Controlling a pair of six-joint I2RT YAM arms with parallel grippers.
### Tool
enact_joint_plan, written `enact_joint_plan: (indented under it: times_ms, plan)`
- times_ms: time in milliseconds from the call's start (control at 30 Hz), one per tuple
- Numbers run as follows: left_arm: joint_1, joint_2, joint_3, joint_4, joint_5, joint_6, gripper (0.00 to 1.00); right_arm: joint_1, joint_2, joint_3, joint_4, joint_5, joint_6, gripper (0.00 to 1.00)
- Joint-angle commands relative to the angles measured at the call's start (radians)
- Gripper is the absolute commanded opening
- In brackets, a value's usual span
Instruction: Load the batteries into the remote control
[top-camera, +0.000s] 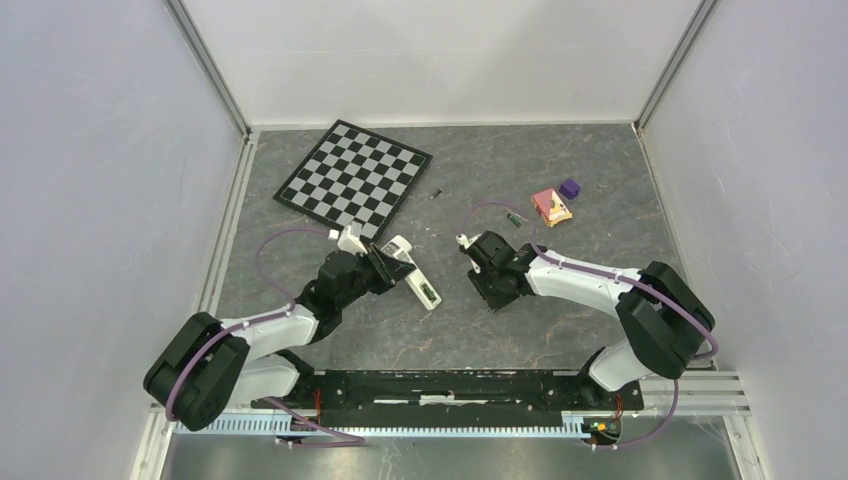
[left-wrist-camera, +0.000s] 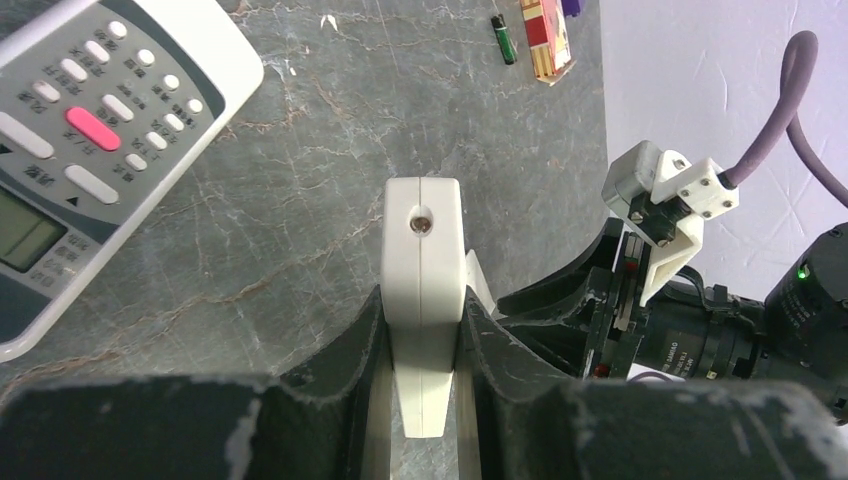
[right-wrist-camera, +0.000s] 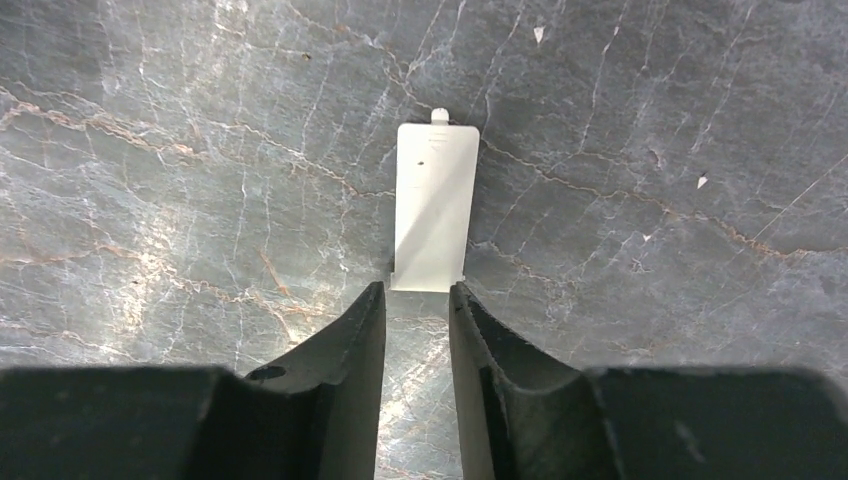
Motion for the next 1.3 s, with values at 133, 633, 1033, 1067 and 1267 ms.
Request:
enact_joint_plan:
  times_ms: [133,633,1033,1067,1267]
  plan:
    - [-0.021,0.036,0.051,0.111,0.013,0.023,0.02,0.006,-0.001,0.042,-0.068,0.052,0.009,0.53]
    - [-0.031,0.026,0.04,0.112,0.004,0.029,0.02,-0.014,0.071,0.029,-0.004,-0.022,-0.003,0.52]
    - [-0.065,0.013,0.001,0.136,-0.05,0.014,0.02,-0.037,0.091,-0.025,0.029,-0.039,0.005,0.4]
    - [-0.082,0.017,-0.006,0.146,-0.072,0.01,0.02,-0.04,0.092,-0.029,0.03,-0.04,0.003,0.41]
    - [-0.189,0.059,-0.04,0.19,-0.253,-0.071,0.02,-0.055,0.106,-0.057,0.057,-0.055,-0.02,0.41]
